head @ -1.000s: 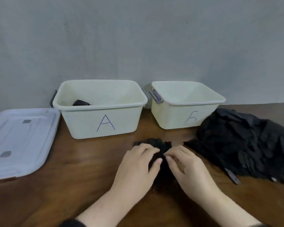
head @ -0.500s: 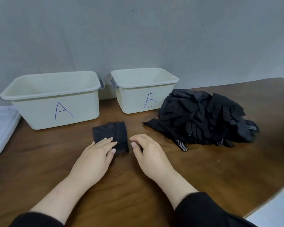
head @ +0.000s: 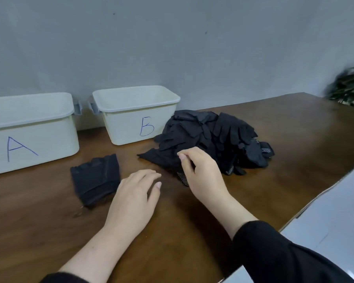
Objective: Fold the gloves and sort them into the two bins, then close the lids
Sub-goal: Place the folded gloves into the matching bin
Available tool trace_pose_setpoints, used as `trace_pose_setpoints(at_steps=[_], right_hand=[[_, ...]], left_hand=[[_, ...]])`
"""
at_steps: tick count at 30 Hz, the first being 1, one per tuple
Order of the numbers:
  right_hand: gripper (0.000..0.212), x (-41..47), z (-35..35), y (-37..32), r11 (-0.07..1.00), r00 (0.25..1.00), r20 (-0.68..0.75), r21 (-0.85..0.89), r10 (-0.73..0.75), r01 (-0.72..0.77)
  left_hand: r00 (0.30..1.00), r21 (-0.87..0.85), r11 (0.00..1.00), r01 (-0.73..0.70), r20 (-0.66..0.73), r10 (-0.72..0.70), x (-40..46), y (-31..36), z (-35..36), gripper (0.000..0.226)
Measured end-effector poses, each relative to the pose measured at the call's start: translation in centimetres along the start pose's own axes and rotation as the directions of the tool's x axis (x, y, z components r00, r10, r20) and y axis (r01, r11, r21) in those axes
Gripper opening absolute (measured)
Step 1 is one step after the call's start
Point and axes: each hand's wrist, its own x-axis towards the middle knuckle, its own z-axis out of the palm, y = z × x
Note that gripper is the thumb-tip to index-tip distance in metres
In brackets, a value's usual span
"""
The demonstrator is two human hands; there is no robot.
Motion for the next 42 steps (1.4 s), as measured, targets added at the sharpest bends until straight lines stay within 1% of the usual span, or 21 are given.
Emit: trace_pose_setpoints(at_steps=[2,4,7,8,10,12,15,19,24,26,28,29,31,33,36,37,38,39,40,41,42], right_hand=[[0.02,0.6,-1.8,2.1,0.998,0.998,-0.059,-0.062,0.002,-0.006],[0.021,0.7,-3.4,4.5,0.989,0.987,-0.161,-0.14,0.023,-0.046],[0.034,-0.1,-5.6,8.2,0.943,0.936,-0.317,-0.239,0.152,-0.233],[0.04,-0.5,-6.1,9.4,0.916,0.915,-0.331,-0.246,0.229,-0.318],[0.051,-1.0,-7.0,11.5,0.857,0.87,-0.299,-0.225,0.391,-0.463],[0.047,-1.1,-7.4,13.1,0.828,0.852,-0.253,-0.224,0.459,-0.513],[0.031,-0.9,-7.4,13.8,0.849,0.856,-0.273,-0.183,0.44,-0.495],[0.028,-0.8,-8.0,12.4,0.901,0.848,-0.343,-0.011,0.405,-0.434],[0.014,0.9,-11.1,8.4,0.947,0.861,-0.396,0.146,0.32,-0.285],[0.016,2.4,-12.6,5.9,0.954,0.891,-0.343,0.149,0.297,-0.261],[0.022,3.7,-13.4,3.4,0.942,0.926,-0.21,0.187,0.315,-0.278],[0.025,4.2,-13.3,2.1,0.926,0.935,-0.122,0.23,0.332,-0.299],[0.028,4.5,-12.6,-0.5,0.877,0.936,0.064,0.332,0.346,-0.347],[0.027,4.2,-11.1,-2.8,0.832,0.929,0.211,0.416,0.304,-0.367],[0.031,3.4,-7.9,-5.2,0.75,0.895,0.38,0.516,0.233,-0.414],[0.033,3.1,-6.7,-5.7,0.729,0.879,0.429,0.532,0.207,-0.431],[0.035,2.9,-5.4,-6.1,0.719,0.865,0.467,0.537,0.182,-0.441],[0.037,2.7,-4.1,-6.3,0.717,0.854,0.495,0.535,0.162,-0.447],[0.037,2.6,-2.8,-6.5,0.71,0.842,0.517,0.534,0.156,-0.459],[0.036,2.5,-1.6,-6.8,0.683,0.828,0.538,0.547,0.156,-0.484],[0.033,2.5,-0.5,-7.1,0.627,0.809,0.566,0.575,0.159,-0.526]], left_hand=[[1.0,-0.032,0.999,-0.029,0.005,0.03,0.7,1.2,1.0,0.032],[0.999,-0.054,0.998,-0.046,0.006,0.046,1.3,2.3,1.8,0.033],[0.997,-0.082,0.994,-0.073,0.019,0.075,2.0,3.9,2.9,0.032],[0.996,-0.095,0.992,-0.083,0.03,0.086,2.1,4.5,3.2,0.032],[0.993,-0.115,0.988,-0.101,0.056,0.108,2.2,5.5,3.8,0.032],[0.989,-0.124,0.985,-0.121,0.069,0.13,2.3,6.1,4.3,0.032],[0.987,-0.133,0.982,-0.132,0.074,0.143,2.3,6.1,4.7,0.032],[0.991,-0.159,0.979,-0.124,0.038,0.132,2.2,5.6,4.4,0.032],[0.989,-0.2,0.968,-0.149,-0.047,0.143,2.5,5.4,3.9,0.031],[0.988,-0.25,0.957,-0.146,-0.081,0.129,2.6,5.7,3.1,0.034],[0.993,-0.382,0.918,-0.108,-0.088,0.08,2.7,6.3,1.7,0.039],[0.997,-0.479,0.876,-0.067,-0.074,0.036,2.9,6.6,1.0,0.044],[0.997,-0.69,0.721,0.065,0.01,-0.08,3.4,6.9,-0.6,0.059],[0.975,-0.818,0.538,0.202,0.114,-0.192,3.5,6.3,-2.0,0.066],[0.938,-0.896,0.303,0.325,0.263,-0.226,2.5,4.2,-4.1,0.045],[0.927,-0.906,0.236,0.35,0.298,-0.229,1.8,3.2,-4.7,0.039],[0.919,-0.911,0.198,0.362,0.313,-0.241,1.1,2.1,-5.3,0.034],[0.912,-0.907,0.206,0.367,0.307,-0.271,0.5,0.7,-5.8,0.028],[0.901,-0.893,0.247,0.377,0.292,-0.321,-0.1,-0.5,-6.2,0.022],[0.881,-0.872,0.286,0.397,0.275,-0.385,-0.6,-1.7,-6.8,0.022],[0.858,-0.847,0.323,0.421,0.257,-0.444,-1.1,-2.8,-7.4,0.029]])
